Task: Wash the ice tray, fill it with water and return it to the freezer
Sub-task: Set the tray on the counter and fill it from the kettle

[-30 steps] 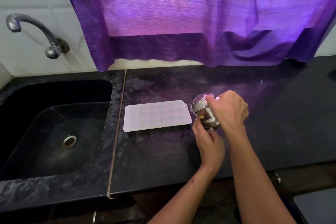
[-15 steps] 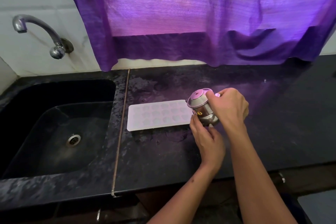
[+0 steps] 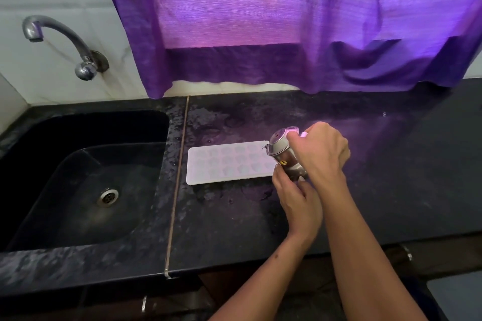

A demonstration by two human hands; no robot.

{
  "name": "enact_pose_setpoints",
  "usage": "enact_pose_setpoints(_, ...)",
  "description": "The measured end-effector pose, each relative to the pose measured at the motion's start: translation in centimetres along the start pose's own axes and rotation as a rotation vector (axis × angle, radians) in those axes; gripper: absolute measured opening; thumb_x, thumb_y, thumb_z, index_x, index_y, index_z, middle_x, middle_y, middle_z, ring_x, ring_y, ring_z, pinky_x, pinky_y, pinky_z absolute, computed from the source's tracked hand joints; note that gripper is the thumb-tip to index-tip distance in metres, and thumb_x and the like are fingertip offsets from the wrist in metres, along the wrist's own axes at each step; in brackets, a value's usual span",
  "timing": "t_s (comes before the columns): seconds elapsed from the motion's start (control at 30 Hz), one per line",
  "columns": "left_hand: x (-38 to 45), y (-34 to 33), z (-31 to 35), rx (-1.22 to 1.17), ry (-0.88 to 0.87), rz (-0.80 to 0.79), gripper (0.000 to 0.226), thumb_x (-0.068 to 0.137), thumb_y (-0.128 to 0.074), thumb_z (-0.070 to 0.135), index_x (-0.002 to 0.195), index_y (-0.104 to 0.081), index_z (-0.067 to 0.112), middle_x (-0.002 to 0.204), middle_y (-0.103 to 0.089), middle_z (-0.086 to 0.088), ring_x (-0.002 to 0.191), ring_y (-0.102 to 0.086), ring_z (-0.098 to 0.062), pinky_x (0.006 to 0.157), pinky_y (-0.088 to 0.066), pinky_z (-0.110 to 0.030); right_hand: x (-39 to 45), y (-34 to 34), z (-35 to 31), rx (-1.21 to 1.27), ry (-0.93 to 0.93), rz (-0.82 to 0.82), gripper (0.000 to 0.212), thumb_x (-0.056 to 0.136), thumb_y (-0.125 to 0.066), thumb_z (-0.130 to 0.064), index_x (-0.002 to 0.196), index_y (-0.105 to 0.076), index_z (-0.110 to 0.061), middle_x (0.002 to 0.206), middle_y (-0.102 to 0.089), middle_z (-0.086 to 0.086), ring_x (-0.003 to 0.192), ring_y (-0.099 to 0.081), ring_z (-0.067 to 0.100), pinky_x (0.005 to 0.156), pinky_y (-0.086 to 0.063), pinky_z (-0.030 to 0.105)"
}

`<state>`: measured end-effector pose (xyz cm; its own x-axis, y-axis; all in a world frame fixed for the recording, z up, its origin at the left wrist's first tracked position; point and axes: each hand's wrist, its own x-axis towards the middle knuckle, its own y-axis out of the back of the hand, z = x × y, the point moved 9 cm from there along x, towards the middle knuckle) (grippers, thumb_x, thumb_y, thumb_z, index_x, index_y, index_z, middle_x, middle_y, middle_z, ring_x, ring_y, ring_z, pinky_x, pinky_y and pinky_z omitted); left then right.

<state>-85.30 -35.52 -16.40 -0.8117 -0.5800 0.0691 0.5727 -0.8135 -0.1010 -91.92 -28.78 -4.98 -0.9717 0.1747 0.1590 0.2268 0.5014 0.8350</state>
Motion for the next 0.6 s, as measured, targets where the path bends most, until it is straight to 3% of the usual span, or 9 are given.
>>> enact_pose_setpoints(0.1,0.06,-0.05,-0.23,-0.001,0.003,-0.008,0.06,0.09,-0.052,0.0,0.143,-0.034,0.021,0.123,-0.035,0.031,0.115,-0.055,-0.013,0.097,-0.048,-0.035,0.0,-0.11,-0.01,-0.002,-0.009,-0.013,0.031,0.09,-0.053,-0.04,0.084,-0.063,-0.011,0.087,-0.065,0.008,0.086,-0.06,0.029,0.07,-0.044,0.035)
enact_pose_setpoints(0.27,0.14,0.0,-0.43,0.021,0.012,-0.01,0.059,0.09,-0.053,0.001,0.143,-0.034,0.018,0.131,-0.039,0.012,0.115,-0.054,-0.016,0.097,-0.047,-0.035,-0.11,-0.01,-0.23,-0.004,-0.01,-0.014,0.031,0.09,-0.053,-0.039,0.084,-0.064,-0.011,0.087,-0.064,0.008,0.087,-0.06,0.029,0.069,-0.042,0.034)
enact_pose_setpoints(0.6,0.1,-0.18,-0.46,0.029,0.017,-0.03,0.059,0.091,-0.05,0.004,0.144,-0.032,0.022,0.133,-0.039,0.01,0.114,-0.055,-0.019,0.096,-0.048,-0.04,-0.13,-0.13,-0.26,-0.024,-0.012,-0.012,0.029,0.091,-0.053,-0.04,0.084,-0.061,-0.013,0.08,-0.056,0.004,0.078,-0.051,0.023,0.068,-0.039,0.033)
